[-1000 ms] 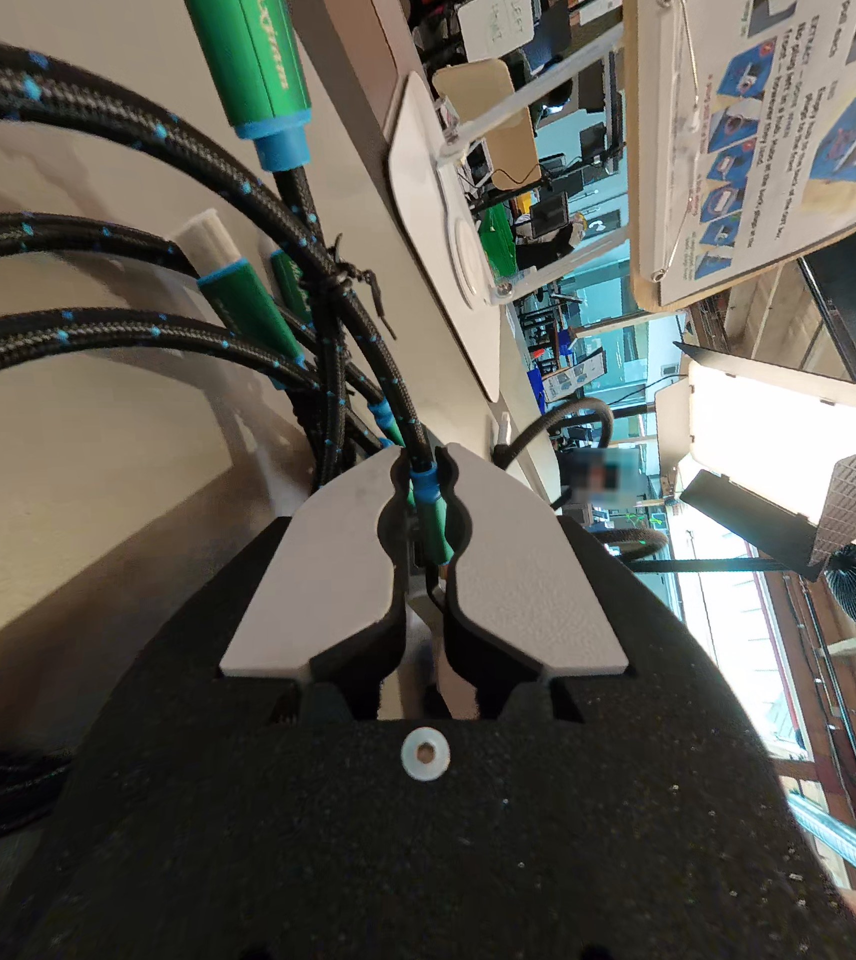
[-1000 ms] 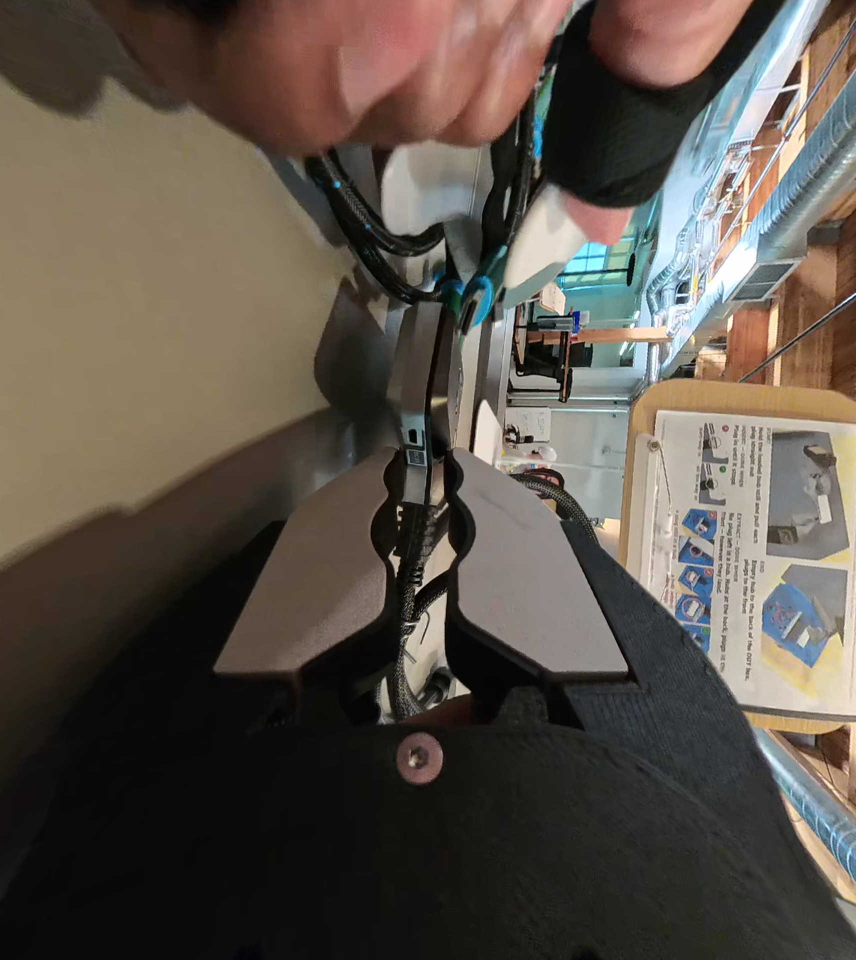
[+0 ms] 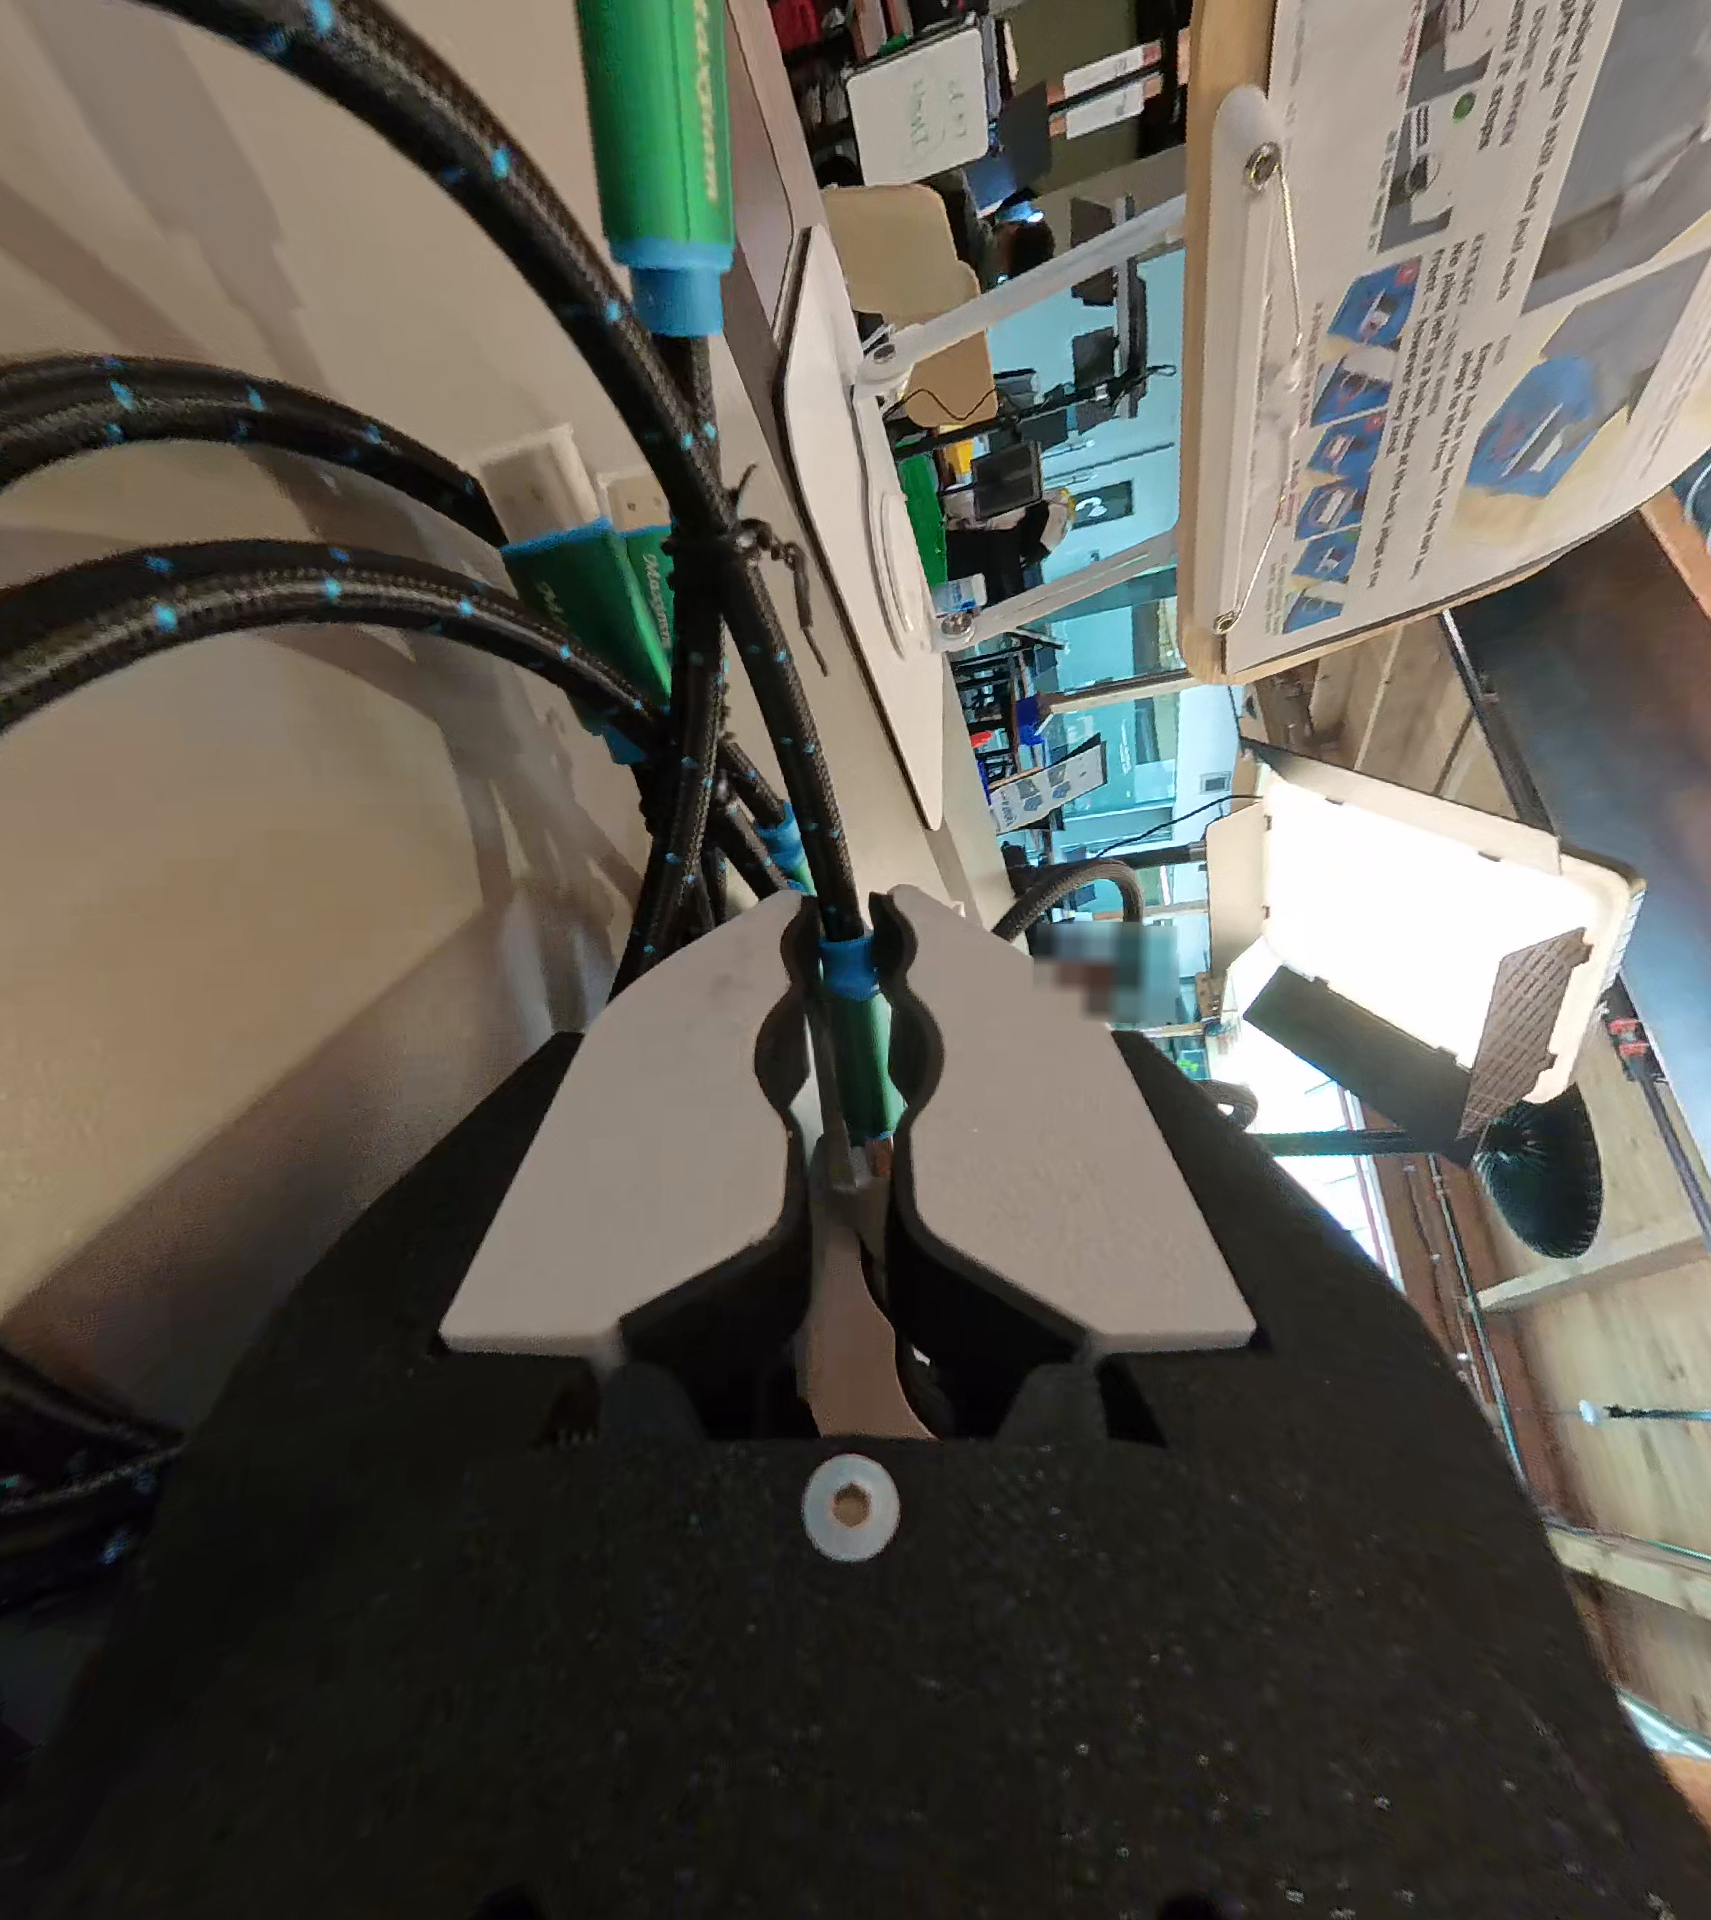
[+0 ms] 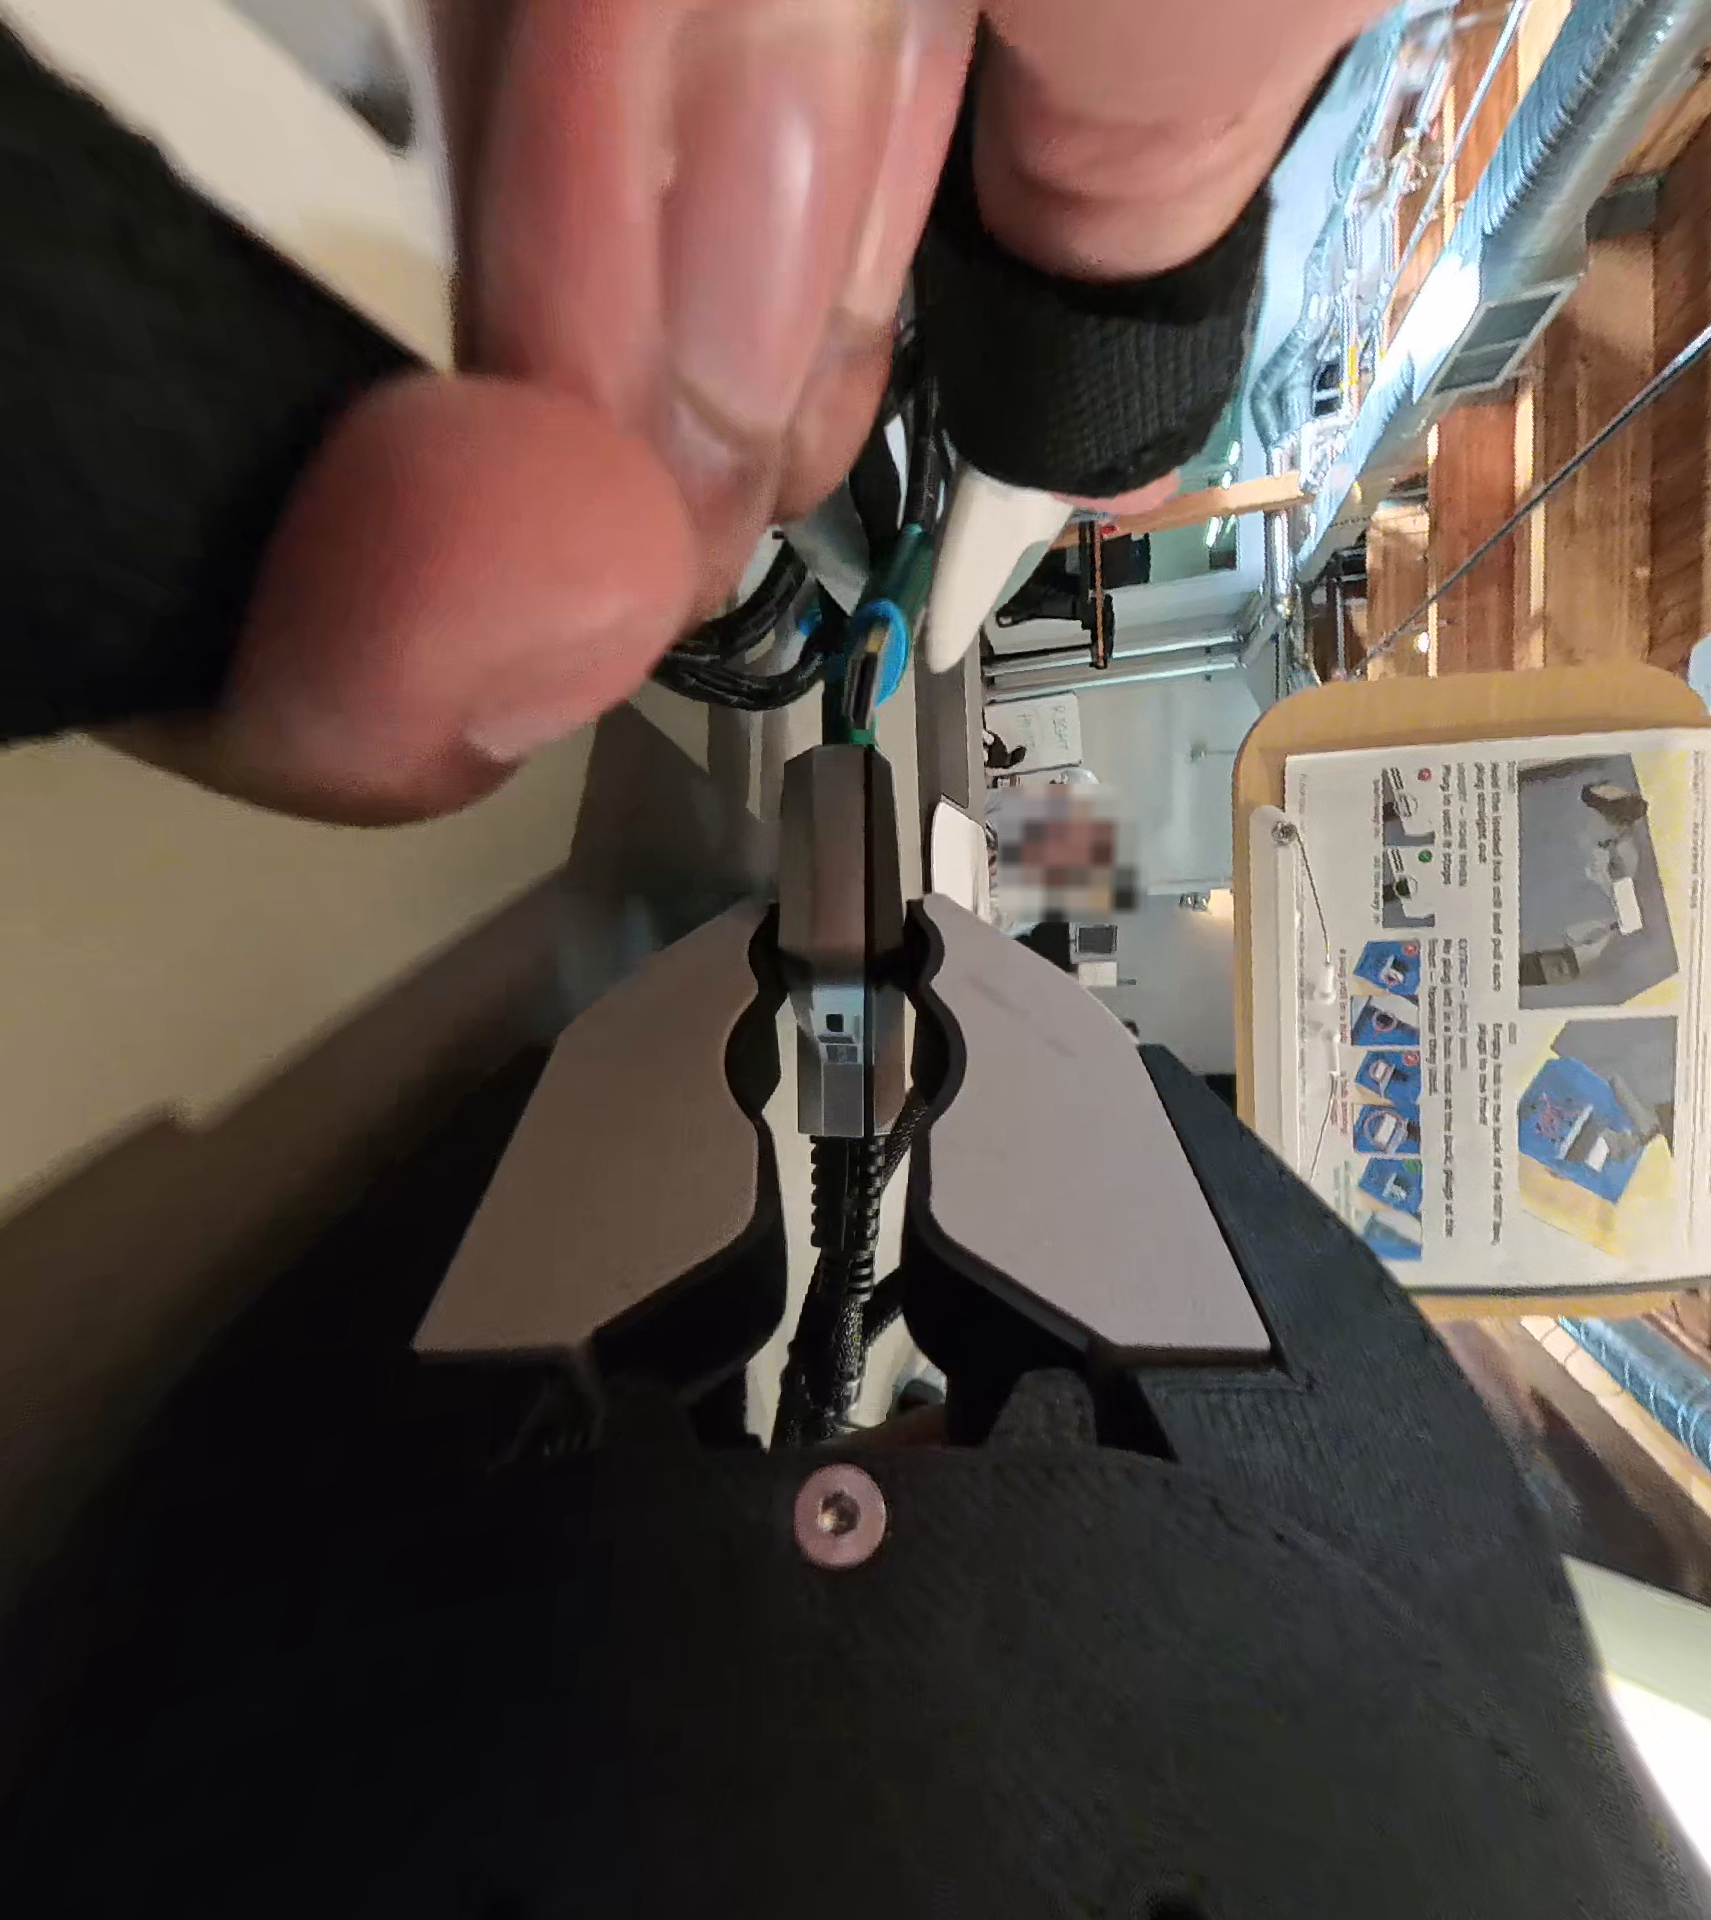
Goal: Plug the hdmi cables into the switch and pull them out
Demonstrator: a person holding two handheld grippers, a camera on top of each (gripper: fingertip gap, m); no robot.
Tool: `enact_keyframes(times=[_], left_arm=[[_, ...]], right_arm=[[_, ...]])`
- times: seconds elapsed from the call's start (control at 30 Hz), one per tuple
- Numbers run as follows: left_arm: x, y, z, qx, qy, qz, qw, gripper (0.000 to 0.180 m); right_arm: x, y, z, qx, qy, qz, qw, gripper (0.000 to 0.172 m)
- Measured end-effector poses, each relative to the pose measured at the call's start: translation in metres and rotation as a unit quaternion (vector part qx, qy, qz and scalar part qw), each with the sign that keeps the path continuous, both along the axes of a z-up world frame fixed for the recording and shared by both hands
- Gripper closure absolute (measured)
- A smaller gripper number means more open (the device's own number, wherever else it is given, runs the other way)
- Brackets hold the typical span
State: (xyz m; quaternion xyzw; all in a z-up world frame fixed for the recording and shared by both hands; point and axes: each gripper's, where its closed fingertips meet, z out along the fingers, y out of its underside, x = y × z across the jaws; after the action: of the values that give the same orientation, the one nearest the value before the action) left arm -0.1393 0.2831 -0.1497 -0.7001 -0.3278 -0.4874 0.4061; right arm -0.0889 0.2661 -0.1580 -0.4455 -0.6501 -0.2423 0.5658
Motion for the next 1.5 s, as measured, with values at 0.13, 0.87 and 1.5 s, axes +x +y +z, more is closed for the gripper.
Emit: enact_keyframes(times=[0.13,0.87,1.5], left_arm=[[0.015,-0.008,0.002,0.004,0.005,-0.051,0.999,0.171],[0.033,-0.029,0.0,0.012,0.016,-0.077,0.997,0.171],[0.021,-0.038,-0.001,0.001,0.008,-0.046,0.999,0.171]], right_arm=[[0.003,-0.02,0.002,0.003,0.01,0.0,1.0,0.151],[0.008,-0.055,0.008,0.006,0.042,0.025,0.999,0.151],[0.002,-0.064,0.008,0.005,0.043,0.042,0.998,0.151]])
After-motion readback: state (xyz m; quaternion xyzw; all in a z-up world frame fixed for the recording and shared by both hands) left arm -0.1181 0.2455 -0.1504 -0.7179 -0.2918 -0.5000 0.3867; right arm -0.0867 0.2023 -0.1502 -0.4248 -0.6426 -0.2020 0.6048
